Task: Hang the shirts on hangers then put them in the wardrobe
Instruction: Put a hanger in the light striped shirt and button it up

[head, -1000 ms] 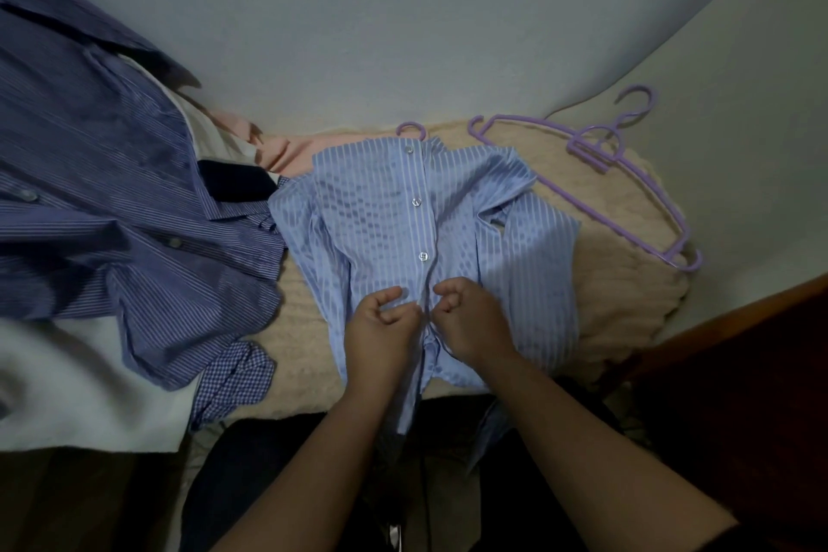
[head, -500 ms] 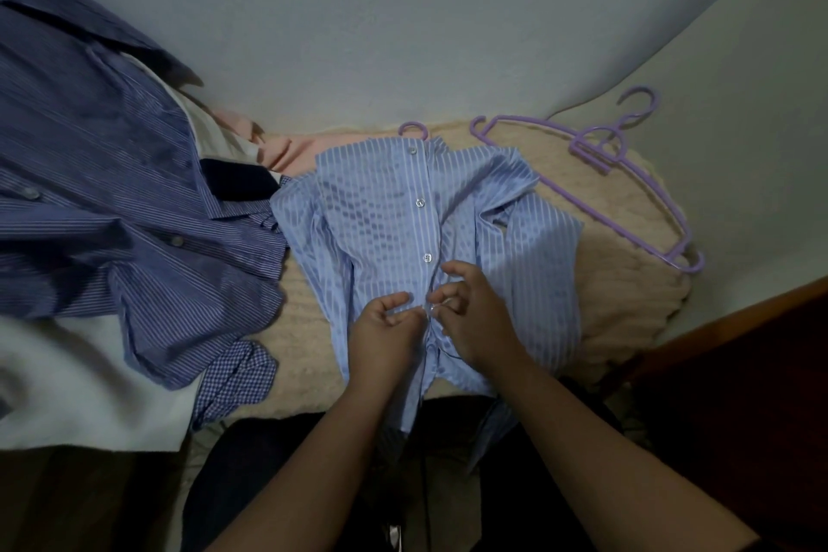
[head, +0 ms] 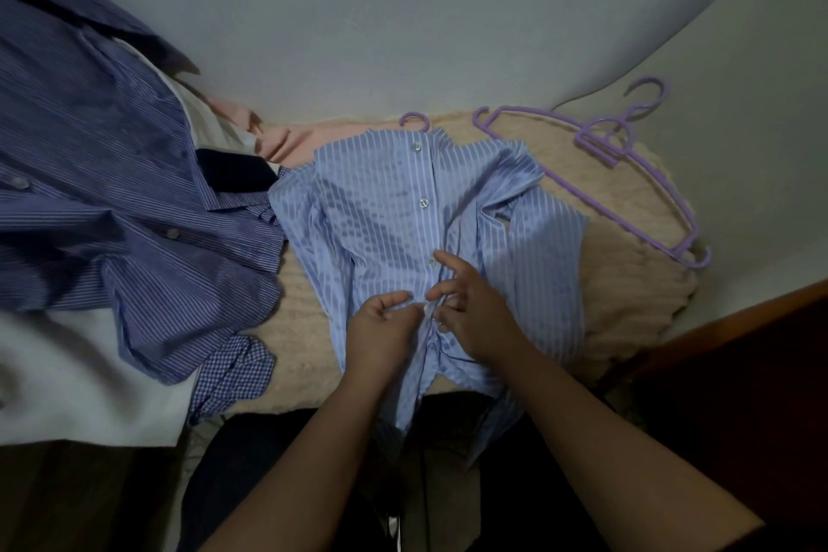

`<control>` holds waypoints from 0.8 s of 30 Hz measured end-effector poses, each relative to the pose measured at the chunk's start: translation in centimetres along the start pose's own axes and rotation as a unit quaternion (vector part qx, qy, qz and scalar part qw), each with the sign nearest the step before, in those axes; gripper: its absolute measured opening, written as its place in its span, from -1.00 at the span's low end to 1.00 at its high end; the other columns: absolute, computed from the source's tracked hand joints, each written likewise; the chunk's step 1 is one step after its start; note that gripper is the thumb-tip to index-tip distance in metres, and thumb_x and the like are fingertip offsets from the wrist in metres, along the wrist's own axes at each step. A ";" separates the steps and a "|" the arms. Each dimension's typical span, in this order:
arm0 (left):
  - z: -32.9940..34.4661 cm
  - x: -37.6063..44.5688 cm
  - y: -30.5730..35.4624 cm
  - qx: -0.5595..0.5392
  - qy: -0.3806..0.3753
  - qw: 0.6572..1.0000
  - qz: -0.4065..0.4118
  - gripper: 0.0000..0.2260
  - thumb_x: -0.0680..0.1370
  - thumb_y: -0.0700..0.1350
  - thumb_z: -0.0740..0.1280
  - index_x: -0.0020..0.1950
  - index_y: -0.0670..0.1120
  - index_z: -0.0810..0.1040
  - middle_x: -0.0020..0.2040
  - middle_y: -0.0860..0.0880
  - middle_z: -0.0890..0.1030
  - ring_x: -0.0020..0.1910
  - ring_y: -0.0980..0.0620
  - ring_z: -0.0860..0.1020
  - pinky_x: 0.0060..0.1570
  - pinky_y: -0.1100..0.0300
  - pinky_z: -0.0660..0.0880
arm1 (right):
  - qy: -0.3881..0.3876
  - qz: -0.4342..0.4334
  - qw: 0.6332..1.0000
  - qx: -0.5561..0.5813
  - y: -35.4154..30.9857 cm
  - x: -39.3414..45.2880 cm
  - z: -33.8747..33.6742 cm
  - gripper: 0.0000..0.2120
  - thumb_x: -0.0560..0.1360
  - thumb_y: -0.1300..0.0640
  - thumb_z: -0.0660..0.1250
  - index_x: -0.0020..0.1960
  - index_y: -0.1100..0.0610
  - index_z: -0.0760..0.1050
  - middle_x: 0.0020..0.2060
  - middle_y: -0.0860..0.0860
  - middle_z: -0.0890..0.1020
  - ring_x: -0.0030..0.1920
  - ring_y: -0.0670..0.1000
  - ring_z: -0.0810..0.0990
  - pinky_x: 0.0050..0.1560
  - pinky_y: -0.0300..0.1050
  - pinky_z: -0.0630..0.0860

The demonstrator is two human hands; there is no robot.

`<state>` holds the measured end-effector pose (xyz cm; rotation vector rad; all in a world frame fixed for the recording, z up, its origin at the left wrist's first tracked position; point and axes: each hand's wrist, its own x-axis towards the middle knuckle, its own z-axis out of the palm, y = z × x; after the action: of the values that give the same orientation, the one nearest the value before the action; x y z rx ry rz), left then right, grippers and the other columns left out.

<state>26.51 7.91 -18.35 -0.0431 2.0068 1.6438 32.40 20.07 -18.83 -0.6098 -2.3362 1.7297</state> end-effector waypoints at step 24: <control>0.2 1.2 -1.0 -0.076 -0.076 0.994 -0.033 -0.67 0.43 -0.40 0.44 0.11 -0.21 0.43 -0.12 -0.23 0.52 -0.20 0.00 0.56 -0.20 0.31 0.54 | 0.081 0.097 0.988 0.092 0.7 0.1 0.9 -0.69 0.46 0.34 0.37 0.08 0.03 0.41 -0.29 -0.08 0.63 -0.20 -0.11 0.61 -0.12 -0.24 0.54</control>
<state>25.92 8.24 -19.79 -0.0388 1.7475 1.7026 32.10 19.55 -19.78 -0.9320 -2.0374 1.8722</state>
